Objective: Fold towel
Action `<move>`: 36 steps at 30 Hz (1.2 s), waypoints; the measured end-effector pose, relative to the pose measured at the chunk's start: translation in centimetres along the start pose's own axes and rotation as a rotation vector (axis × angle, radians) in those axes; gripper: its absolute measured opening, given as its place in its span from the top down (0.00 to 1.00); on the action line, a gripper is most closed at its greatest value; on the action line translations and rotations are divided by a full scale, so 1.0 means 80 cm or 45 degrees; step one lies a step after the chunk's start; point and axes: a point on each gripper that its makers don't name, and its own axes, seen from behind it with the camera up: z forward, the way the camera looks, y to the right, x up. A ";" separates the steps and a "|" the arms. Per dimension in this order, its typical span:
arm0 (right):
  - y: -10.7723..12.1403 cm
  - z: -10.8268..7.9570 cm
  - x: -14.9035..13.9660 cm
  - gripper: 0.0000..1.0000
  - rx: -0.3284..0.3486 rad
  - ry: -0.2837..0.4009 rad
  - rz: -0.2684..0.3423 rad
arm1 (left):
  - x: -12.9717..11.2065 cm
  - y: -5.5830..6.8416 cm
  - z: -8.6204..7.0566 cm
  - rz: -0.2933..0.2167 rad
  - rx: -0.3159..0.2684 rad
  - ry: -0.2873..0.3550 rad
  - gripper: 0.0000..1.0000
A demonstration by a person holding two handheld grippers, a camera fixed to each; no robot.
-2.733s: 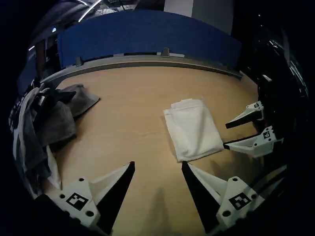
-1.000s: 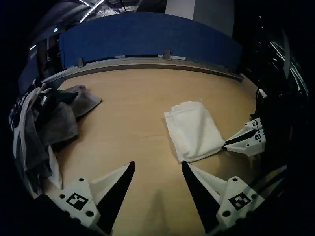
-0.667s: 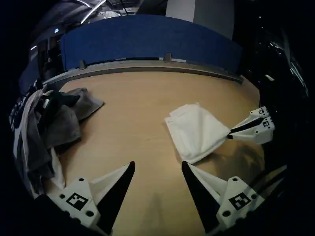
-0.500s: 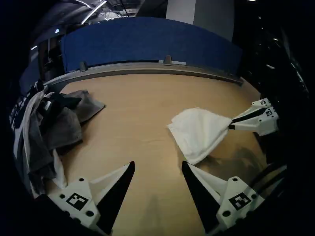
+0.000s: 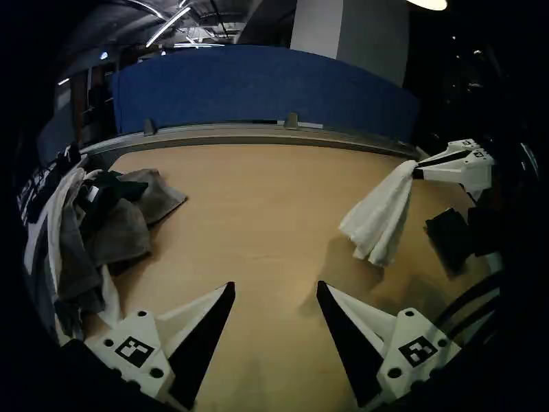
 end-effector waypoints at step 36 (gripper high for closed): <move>0.125 -0.115 -0.034 0.96 -0.213 0.017 0.093 | 0.005 0.056 -0.006 0.047 -0.044 0.014 0.12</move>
